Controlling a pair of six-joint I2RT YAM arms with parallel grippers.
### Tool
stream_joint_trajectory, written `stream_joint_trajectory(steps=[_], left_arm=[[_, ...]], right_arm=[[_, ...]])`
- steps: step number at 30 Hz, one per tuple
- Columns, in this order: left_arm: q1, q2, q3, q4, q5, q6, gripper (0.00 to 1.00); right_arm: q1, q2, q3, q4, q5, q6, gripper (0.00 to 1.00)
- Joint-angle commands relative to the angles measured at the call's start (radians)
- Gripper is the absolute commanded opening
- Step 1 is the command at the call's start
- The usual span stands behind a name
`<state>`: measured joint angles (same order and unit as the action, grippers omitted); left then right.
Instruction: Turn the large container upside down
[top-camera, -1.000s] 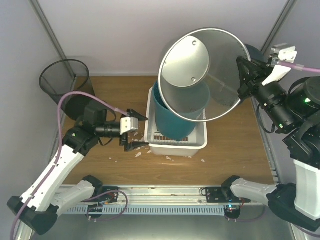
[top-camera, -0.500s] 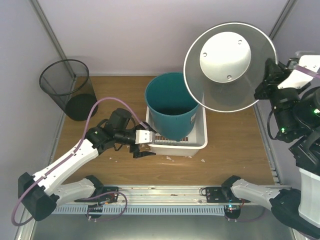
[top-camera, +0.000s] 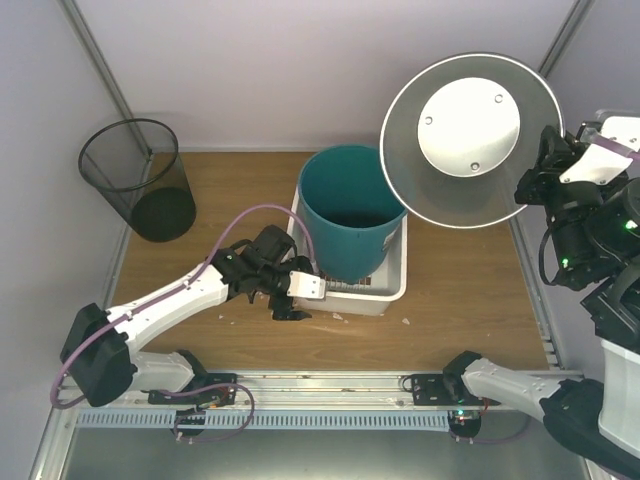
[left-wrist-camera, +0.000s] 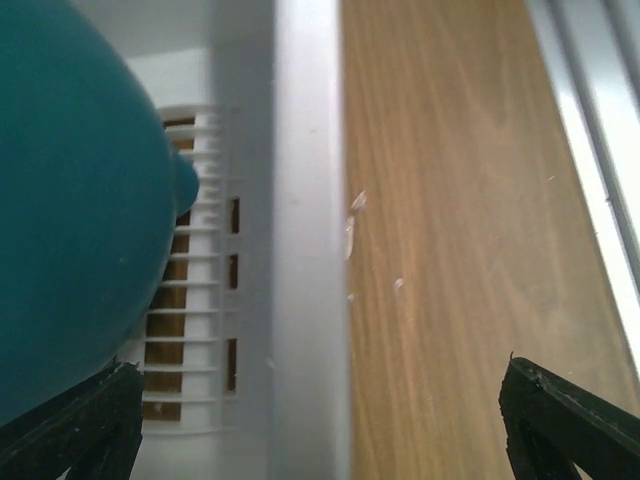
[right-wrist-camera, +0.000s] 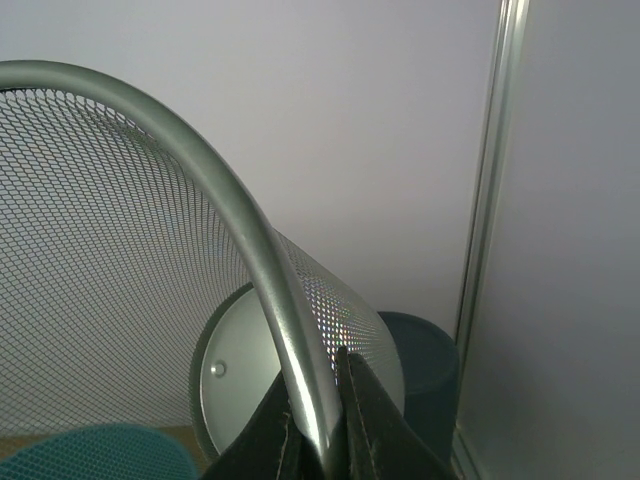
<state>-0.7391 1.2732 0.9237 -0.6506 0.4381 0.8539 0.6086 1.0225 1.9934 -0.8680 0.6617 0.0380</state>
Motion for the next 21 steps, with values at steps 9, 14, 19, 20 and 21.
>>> stream_joint_trajectory(steps=[9, 14, 19, 20, 21], left_arm=[[0.022, 0.027, -0.061, -0.054, -0.486, 0.020, 0.98], [0.044, 0.039, -0.091, -0.020, -0.564, 0.006, 0.98], [0.046, 0.021, -0.069, 0.008, -0.548, -0.009, 0.98], [0.045, 0.023, -0.054, 0.009, -0.546, -0.011, 0.97], [0.044, 0.026, -0.036, 0.011, -0.544, -0.013, 0.97]], right_arm=[[0.006, -0.019, -0.026, 0.006, 0.033, 0.055, 0.00], [0.006, -0.024, -0.062, -0.040, 0.024, 0.077, 0.00], [0.006, -0.039, -0.078, -0.044, 0.022, 0.082, 0.00], [0.006, -0.039, -0.082, -0.046, 0.023, 0.082, 0.00], [0.006, -0.038, -0.086, -0.046, 0.022, 0.082, 0.00]])
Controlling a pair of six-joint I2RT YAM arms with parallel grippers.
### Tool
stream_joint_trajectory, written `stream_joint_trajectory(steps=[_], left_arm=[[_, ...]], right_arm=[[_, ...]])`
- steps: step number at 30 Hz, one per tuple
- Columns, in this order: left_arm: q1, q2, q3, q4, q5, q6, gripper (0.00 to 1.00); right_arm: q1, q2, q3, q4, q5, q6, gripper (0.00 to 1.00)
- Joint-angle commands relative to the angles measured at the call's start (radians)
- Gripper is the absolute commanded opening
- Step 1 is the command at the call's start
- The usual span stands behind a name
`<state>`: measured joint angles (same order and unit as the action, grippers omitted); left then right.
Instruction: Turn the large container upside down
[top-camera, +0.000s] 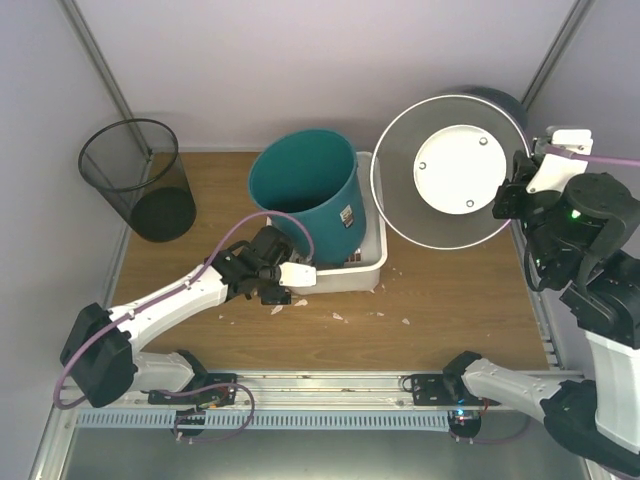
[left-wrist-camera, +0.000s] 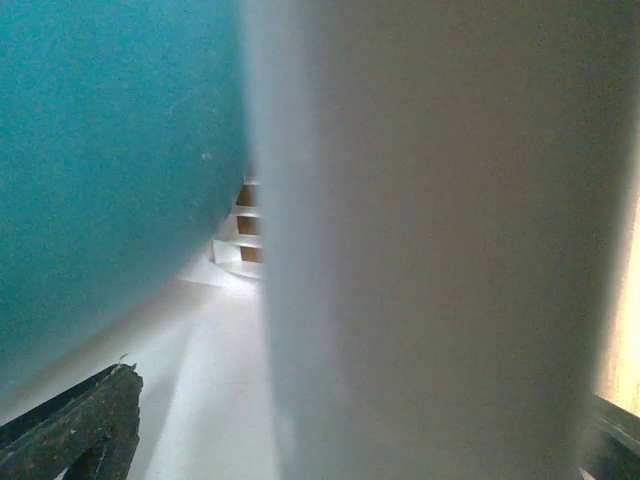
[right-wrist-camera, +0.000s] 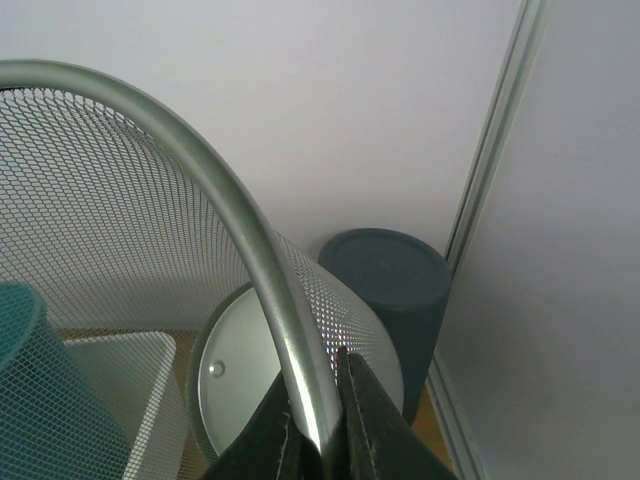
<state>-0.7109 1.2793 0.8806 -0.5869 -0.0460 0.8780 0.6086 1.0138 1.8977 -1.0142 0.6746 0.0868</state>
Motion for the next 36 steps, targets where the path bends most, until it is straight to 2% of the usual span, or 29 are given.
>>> stream_joint_trajectory(steps=[1, 8, 18, 36], left_arm=[[0.016, 0.023, 0.023, -0.052, -0.060, -0.036, 0.97], [0.016, 0.050, 0.082, -0.070, -0.119, 0.017, 0.97], [0.037, 0.033, 0.055, -0.095, -0.221, 0.063, 0.97], [0.274, -0.001, 0.002, -0.124, -0.288, 0.113, 0.98]], right_arm=[[0.006, -0.027, 0.005, 0.100, 0.004, 0.033, 0.01], [0.007, -0.013, -0.034, 0.075, -0.029, 0.045, 0.01], [0.006, -0.034, -0.096, 0.064, -0.060, 0.080, 0.01], [0.006, -0.044, -0.142, 0.051, -0.063, 0.091, 0.01]])
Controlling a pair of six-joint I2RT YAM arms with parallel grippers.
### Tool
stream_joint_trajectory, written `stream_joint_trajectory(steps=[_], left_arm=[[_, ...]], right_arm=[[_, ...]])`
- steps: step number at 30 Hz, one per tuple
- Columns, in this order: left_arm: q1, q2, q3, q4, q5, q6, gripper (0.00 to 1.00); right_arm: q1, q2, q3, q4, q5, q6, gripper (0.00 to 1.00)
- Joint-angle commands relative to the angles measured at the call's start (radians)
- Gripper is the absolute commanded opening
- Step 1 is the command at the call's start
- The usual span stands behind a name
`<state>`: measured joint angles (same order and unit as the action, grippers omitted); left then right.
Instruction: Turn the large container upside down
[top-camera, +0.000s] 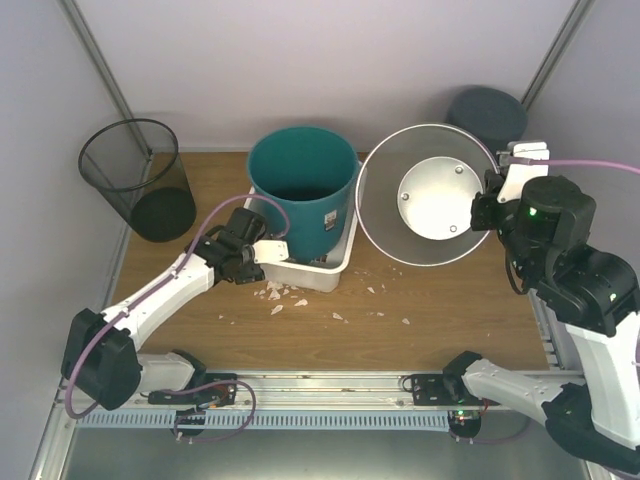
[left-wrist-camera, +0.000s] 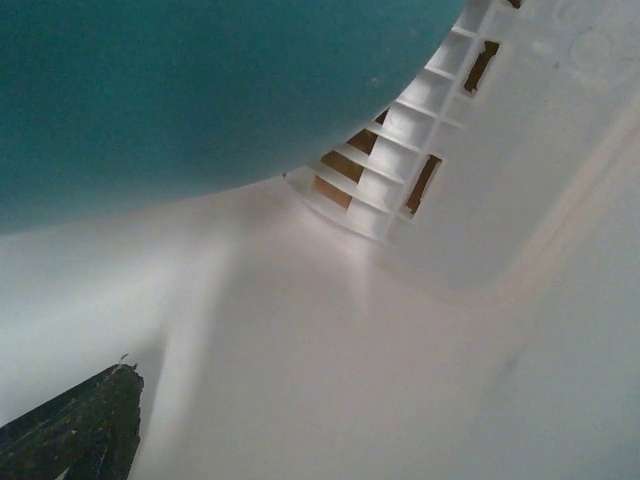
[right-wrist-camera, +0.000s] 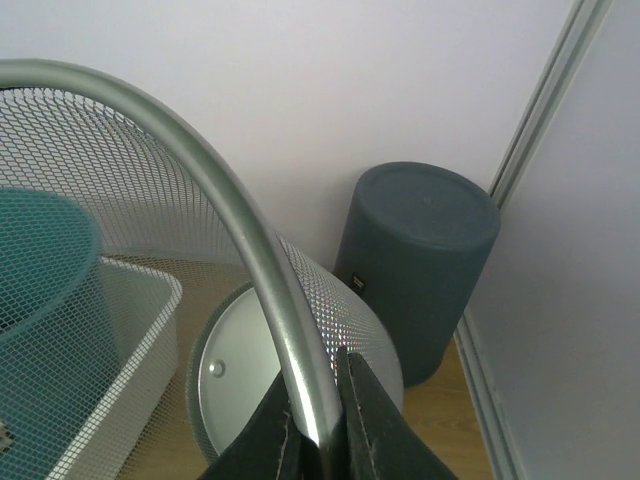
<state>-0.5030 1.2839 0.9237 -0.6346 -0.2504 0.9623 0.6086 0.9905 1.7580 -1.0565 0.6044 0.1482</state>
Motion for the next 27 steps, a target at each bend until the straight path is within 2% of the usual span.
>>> stream_joint_trajectory(steps=[1, 7, 11, 17, 27], left_arm=[[0.082, -0.006, -0.041, -0.073, -0.082, 0.033, 0.97], [0.183, 0.021, -0.036, -0.063, -0.083, 0.032, 0.97], [0.201, 0.027, -0.029, -0.074, -0.042, 0.019, 0.94], [0.187, 0.017, 0.021, -0.047, -0.004, 0.004, 0.94], [0.071, -0.002, 0.148, -0.079, 0.067, -0.055, 0.93]], right_arm=[[0.006, -0.020, -0.006, 0.093, 0.004, 0.028, 0.01], [0.006, -0.005, -0.029, 0.102, -0.024, 0.025, 0.01], [0.007, 0.007, -0.043, 0.111, -0.042, 0.023, 0.01], [0.006, 0.013, -0.068, 0.119, -0.056, 0.032, 0.01], [0.006, 0.008, -0.075, 0.103, -0.062, 0.040, 0.01]])
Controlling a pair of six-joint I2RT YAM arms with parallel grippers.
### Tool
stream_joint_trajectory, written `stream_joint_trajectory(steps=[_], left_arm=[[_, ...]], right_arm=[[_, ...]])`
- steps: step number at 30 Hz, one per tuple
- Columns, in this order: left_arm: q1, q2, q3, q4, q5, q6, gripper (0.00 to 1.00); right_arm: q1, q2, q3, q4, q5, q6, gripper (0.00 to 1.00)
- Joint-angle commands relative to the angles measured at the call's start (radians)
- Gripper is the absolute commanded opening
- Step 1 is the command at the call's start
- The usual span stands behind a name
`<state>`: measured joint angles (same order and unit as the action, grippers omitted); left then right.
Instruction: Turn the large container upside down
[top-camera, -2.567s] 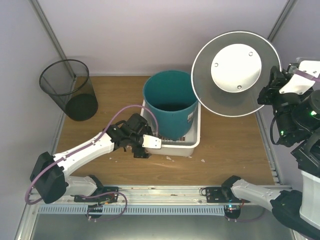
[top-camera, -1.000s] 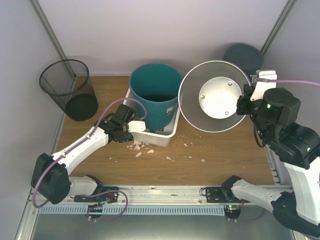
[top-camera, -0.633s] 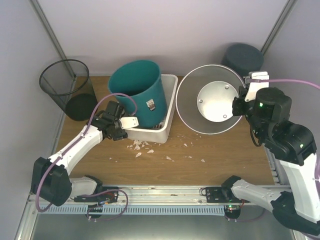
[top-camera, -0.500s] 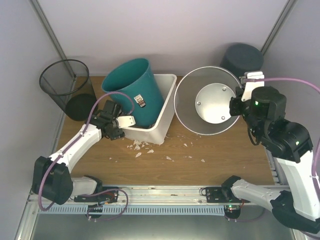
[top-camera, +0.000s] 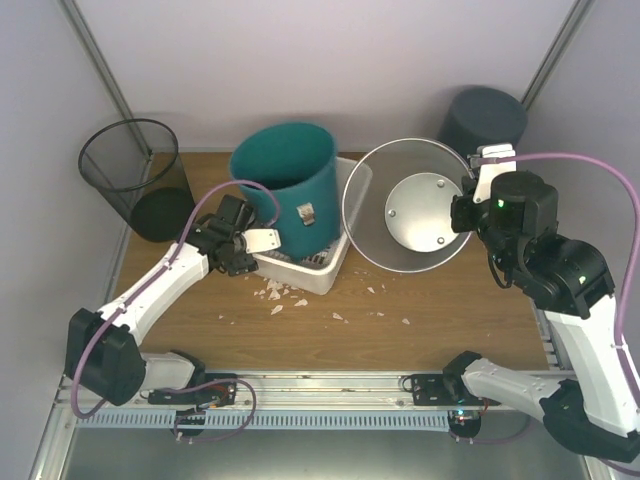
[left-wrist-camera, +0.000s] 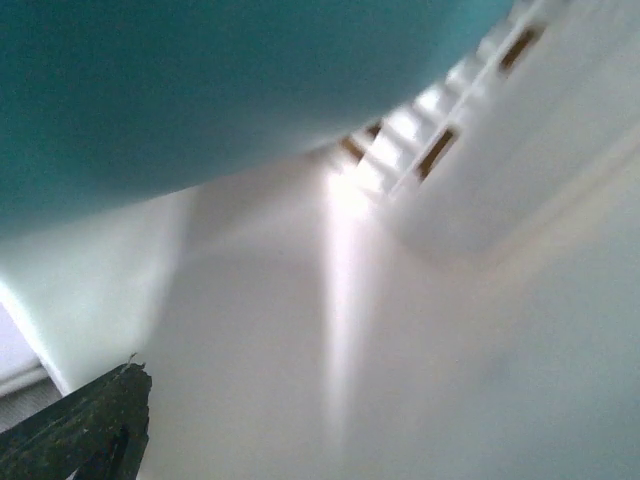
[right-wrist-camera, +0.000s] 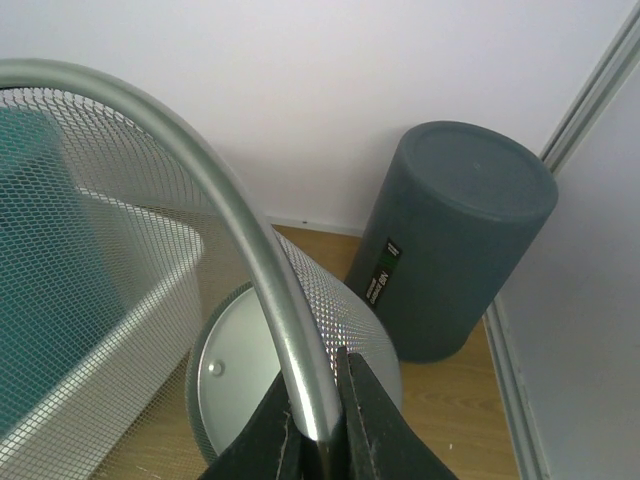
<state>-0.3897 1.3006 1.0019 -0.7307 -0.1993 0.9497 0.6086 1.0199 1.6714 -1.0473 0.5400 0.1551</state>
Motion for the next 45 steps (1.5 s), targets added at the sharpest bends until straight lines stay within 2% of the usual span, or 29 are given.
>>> stream_joint_trajectory(steps=[1, 6, 14, 19, 23, 25, 32, 35, 42, 45], left_arm=[[-0.060, -0.029, 0.082, 0.008, 0.032, -0.052, 0.93], [-0.149, -0.077, 0.129, -0.061, 0.092, -0.097, 0.95], [-0.222, -0.171, 0.166, -0.232, 0.195, -0.191, 0.96], [-0.319, -0.245, 0.238, -0.355, 0.440, -0.234, 0.99], [-0.335, -0.216, 0.343, -0.411, 0.680, -0.221, 0.99], [-0.360, -0.180, 0.387, -0.415, 0.730, -0.220, 0.99], [-0.570, 0.011, 0.481, -0.405, 0.664, -0.177, 0.99], [-0.637, 0.071, 0.481, -0.352, 0.620, -0.114, 0.99], [-0.624, 0.217, 0.413, -0.147, 0.458, 0.045, 0.99], [-0.601, 0.335, 0.474, -0.137, 0.463, 0.077, 0.99]], right_arm=[[0.005, -0.022, 0.005, 0.092, 0.002, 0.033, 0.01], [0.005, -0.037, -0.026, 0.099, -0.005, 0.044, 0.01], [0.005, -0.052, -0.021, 0.079, 0.008, 0.069, 0.00], [0.005, -0.070, 0.017, 0.052, 0.047, 0.093, 0.00], [0.006, -0.091, 0.047, 0.029, 0.092, 0.099, 0.01], [0.005, -0.094, 0.067, 0.009, 0.117, 0.100, 0.00], [0.005, -0.122, 0.112, -0.027, 0.178, 0.105, 0.00], [0.005, -0.131, 0.115, -0.034, 0.208, 0.112, 0.01], [0.006, -0.150, 0.128, -0.064, 0.283, 0.139, 0.01], [0.005, -0.164, 0.126, -0.055, 0.288, 0.138, 0.01]])
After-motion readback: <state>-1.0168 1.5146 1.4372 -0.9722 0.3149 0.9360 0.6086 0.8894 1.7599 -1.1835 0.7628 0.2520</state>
